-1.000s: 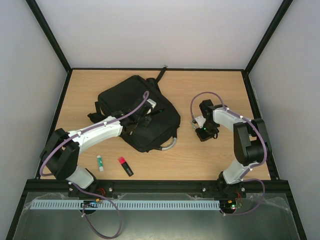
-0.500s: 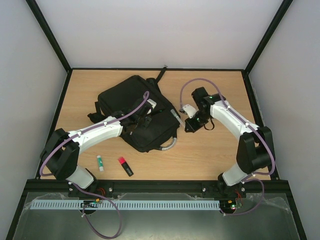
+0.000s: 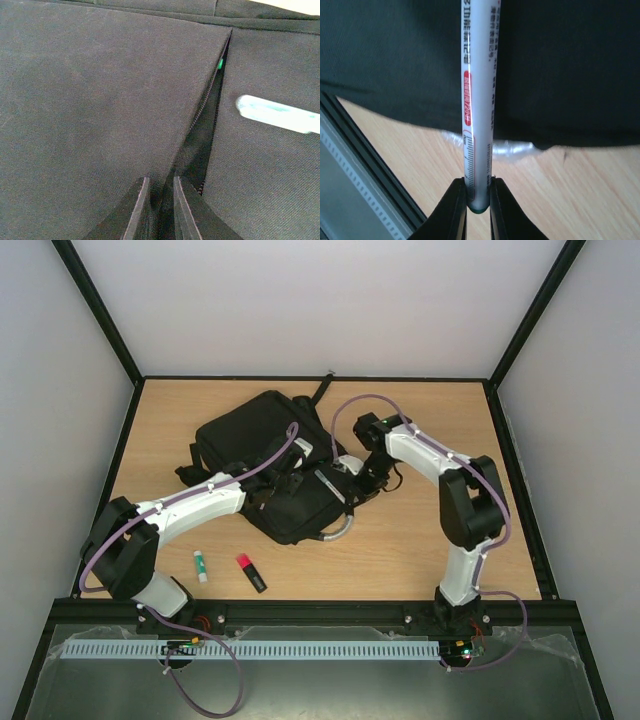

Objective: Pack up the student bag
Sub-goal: Place the stationery in the student bag.

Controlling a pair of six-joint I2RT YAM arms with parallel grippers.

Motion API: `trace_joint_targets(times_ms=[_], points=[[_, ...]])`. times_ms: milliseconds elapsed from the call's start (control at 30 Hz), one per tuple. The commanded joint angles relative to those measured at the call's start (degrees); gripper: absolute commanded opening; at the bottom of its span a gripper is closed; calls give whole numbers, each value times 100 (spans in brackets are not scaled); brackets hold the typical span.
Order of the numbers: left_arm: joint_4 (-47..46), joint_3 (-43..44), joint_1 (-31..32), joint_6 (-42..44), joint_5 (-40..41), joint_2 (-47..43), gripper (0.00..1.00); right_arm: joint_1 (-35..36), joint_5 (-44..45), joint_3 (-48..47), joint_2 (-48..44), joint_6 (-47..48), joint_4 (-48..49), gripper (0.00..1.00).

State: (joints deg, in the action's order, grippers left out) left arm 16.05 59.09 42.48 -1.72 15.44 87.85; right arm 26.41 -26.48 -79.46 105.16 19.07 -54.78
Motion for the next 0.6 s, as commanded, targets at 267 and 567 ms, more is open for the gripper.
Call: trace_joint_targets(times_ms=[267,567], points=[[28,130,92,4,-33,-100,14,172,-80,-2159,1756,-405,-702,1],[13,133,98,13,-41,-58,14,292,-290,-2939,2314,-655,-563,1]])
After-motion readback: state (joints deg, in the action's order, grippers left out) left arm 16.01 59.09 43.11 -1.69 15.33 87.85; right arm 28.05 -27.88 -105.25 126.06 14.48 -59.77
